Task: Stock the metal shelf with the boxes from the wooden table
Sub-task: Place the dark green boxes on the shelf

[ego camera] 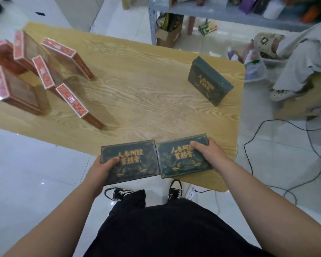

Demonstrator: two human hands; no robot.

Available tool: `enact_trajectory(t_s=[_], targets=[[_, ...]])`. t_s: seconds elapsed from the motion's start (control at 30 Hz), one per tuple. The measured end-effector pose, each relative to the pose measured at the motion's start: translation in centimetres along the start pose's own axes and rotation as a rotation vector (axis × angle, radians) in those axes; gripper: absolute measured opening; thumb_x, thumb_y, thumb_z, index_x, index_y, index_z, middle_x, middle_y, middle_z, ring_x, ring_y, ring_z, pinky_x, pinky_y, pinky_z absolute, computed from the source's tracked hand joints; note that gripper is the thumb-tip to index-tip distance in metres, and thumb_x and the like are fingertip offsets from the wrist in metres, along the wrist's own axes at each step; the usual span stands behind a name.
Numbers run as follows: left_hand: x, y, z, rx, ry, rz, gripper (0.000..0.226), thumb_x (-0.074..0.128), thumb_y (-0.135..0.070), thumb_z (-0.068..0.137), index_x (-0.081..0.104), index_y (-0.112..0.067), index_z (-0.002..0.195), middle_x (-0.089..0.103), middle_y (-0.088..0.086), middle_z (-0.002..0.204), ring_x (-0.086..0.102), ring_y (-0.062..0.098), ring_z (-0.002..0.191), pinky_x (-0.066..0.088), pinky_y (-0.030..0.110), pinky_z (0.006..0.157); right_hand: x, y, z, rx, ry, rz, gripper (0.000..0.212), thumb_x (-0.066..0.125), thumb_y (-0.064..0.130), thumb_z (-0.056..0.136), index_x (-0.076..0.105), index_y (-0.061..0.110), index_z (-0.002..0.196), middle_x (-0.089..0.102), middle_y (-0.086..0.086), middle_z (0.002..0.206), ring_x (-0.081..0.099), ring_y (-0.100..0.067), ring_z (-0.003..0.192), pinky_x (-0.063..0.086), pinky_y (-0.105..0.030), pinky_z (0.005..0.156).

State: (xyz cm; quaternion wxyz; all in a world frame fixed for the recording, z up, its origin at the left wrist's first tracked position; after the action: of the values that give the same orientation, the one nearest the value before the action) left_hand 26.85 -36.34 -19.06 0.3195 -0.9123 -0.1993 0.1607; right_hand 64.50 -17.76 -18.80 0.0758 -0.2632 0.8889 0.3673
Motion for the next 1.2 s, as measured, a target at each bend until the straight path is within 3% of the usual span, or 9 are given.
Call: enact_trajectory(t_s=[0.1,0.23,0.4,0.5,0.77,0.87,1.0,1.07,1.2], targets=[[-4.5,2.8,-3.0,0.013,-0.036,-0.122,0.022,0.062,-0.018,0.096,0.059,-0.014,0.118,0.074,0.016,0.105,0.073,0.034,0.088,0.059,0.043,0.075,4.8,1.9,-1.0,-0.032,0.102,-0.035,0.048,0.077,0.053,0.082,0.055,0.026,0.114,0.070,0.003,0.101,0.071,-0.020,0.086,0.060,-0.039,0.078],[-12.8,8.7,-6.7,-0.058,-0.252,-0.333,0.035,0.056,-0.039,0.095,0.061,-0.017,0.121,0.074,0.011,0.109,0.071,0.031,0.093,0.056,0.043,0.079,13.1,5.5,-3.4,-0.126,0.224,-0.174,0.054,0.076,0.056,0.080,0.057,0.025,0.120,0.071,0.004,0.106,0.072,-0.017,0.086,0.057,-0.032,0.068],[-22.1,16.8,-12.6,-0.132,-0.478,-0.616,0.029,0.049,-0.043,0.101,0.065,-0.020,0.100,0.077,-0.003,0.077,0.068,0.023,0.081,0.053,0.041,0.078,26.0,9.3,-8.5,-0.242,0.411,-0.357,0.052,0.077,0.054,0.080,0.058,0.025,0.118,0.071,0.006,0.106,0.071,-0.014,0.088,0.059,-0.033,0.072],[-27.6,22.2,-15.9,-0.166,-0.564,-0.763,0.030,0.053,-0.044,0.098,0.067,-0.018,0.103,0.077,0.004,0.089,0.072,0.025,0.077,0.055,0.044,0.079,34.0,11.5,-12.3,-0.342,0.491,-0.476,0.053,0.077,0.052,0.080,0.057,0.023,0.120,0.068,0.009,0.105,0.067,-0.009,0.087,0.050,-0.025,0.063],[-40.0,31.5,-24.4,-0.124,-0.800,-1.020,0.030,0.048,-0.037,0.099,0.067,-0.015,0.100,0.074,0.010,0.091,0.072,0.026,0.070,0.055,0.037,0.064,55.9,14.9,-24.3,-0.490,0.757,-0.643,0.043,0.076,0.041,0.087,0.054,0.022,0.118,0.068,0.006,0.101,0.068,-0.007,0.082,0.049,-0.013,0.049],[-43.4,33.8,-27.5,-0.130,-0.883,-1.119,0.033,0.052,-0.043,0.096,0.069,-0.016,0.102,0.075,0.010,0.088,0.069,0.031,0.074,0.054,0.035,0.055,63.0,15.9,-28.0,-0.516,0.833,-0.669,0.046,0.077,0.043,0.085,0.056,0.021,0.120,0.072,0.000,0.105,0.074,-0.015,0.083,0.058,-0.025,0.059],[-46.5,35.7,-30.4,-0.117,-1.009,-1.224,0.038,0.056,-0.050,0.086,0.068,-0.021,0.107,0.075,0.014,0.101,0.072,0.035,0.085,0.057,0.055,0.077,71.6,17.4,-32.4,-0.587,0.942,-0.749,0.041,0.076,0.045,0.085,0.059,0.023,0.115,0.073,-0.001,0.104,0.075,-0.019,0.084,0.059,-0.029,0.062],[-47.6,36.5,-31.2,-0.137,-1.055,-1.279,0.047,0.060,-0.060,0.073,0.070,-0.025,0.104,0.075,0.013,0.104,0.070,0.039,0.098,0.047,0.068,0.093,75.9,18.4,-34.2,-0.622,1.003,-0.790,0.039,0.077,0.045,0.084,0.060,0.024,0.111,0.074,-0.001,0.103,0.075,-0.021,0.085,0.060,-0.033,0.066],[-50.4,34.9,-33.0,-0.055,-1.170,-1.364,0.059,0.066,-0.062,0.064,0.068,-0.025,0.110,0.075,0.013,0.108,0.070,0.038,0.101,0.043,0.069,0.097,84.8,20.4,-38.6,-0.659,1.197,-0.876,0.050,0.078,0.051,0.077,0.064,0.022,0.115,0.077,-0.003,0.103,0.077,-0.022,0.084,0.061,-0.037,0.067]])
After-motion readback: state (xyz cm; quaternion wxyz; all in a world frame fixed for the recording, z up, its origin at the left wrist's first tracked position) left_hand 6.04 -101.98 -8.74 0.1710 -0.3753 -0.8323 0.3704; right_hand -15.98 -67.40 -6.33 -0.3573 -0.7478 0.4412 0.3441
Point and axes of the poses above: each hand's wrist, its own z-axis towards the middle knuckle, its own x-axis out of the palm, y = z × x, the point moved 10 cm from there along z, towards the middle knuckle
